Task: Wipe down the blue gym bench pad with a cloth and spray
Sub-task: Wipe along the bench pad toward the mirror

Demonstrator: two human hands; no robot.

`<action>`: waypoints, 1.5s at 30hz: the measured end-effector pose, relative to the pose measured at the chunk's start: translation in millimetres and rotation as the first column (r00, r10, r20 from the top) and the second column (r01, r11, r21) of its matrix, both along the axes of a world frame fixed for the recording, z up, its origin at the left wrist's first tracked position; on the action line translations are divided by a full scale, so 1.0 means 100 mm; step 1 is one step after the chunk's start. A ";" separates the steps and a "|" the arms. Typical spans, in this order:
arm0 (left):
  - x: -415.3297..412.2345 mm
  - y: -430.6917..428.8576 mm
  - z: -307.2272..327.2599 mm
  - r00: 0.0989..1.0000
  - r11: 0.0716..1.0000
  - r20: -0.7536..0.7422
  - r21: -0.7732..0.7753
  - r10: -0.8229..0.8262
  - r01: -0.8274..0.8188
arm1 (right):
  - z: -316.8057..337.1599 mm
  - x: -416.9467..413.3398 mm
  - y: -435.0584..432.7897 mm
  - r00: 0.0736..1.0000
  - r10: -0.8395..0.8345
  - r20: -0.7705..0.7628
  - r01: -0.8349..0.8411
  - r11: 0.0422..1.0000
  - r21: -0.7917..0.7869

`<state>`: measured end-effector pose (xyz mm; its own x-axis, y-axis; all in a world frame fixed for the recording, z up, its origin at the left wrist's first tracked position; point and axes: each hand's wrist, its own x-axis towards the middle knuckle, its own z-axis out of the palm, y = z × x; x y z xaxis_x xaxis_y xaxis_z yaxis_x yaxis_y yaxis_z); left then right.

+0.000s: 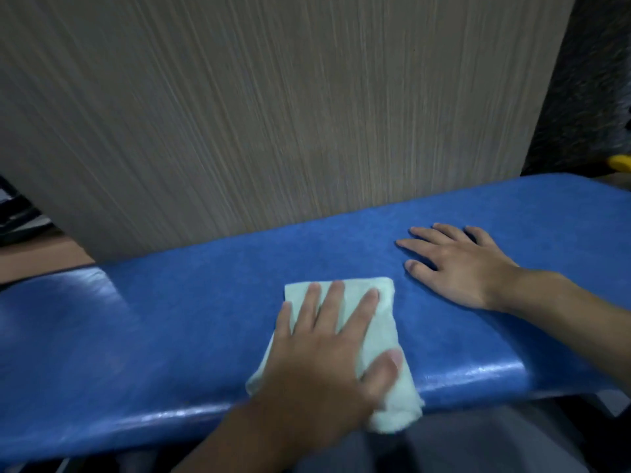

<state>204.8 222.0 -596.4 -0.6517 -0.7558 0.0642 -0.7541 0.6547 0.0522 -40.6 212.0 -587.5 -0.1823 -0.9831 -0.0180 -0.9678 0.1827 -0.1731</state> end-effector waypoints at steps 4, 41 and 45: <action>0.03 -0.07 0.03 0.997 0.998 0.050 0.046 0.051 -0.053 | 0.11 0.04 -0.05 0.993 0.011 -0.116 -0.013 1.000 -0.015; -0.25 -1.69 0.10 0.975 0.971 0.044 0.098 0.216 -0.219 | -0.07 0.25 -0.33 0.999 0.004 -0.040 -0.006 0.999 -0.041; -0.40 -2.05 0.13 0.965 0.957 0.031 0.123 0.260 -0.261 | -0.10 0.24 -0.35 1.000 0.010 -0.029 -0.013 0.997 -0.072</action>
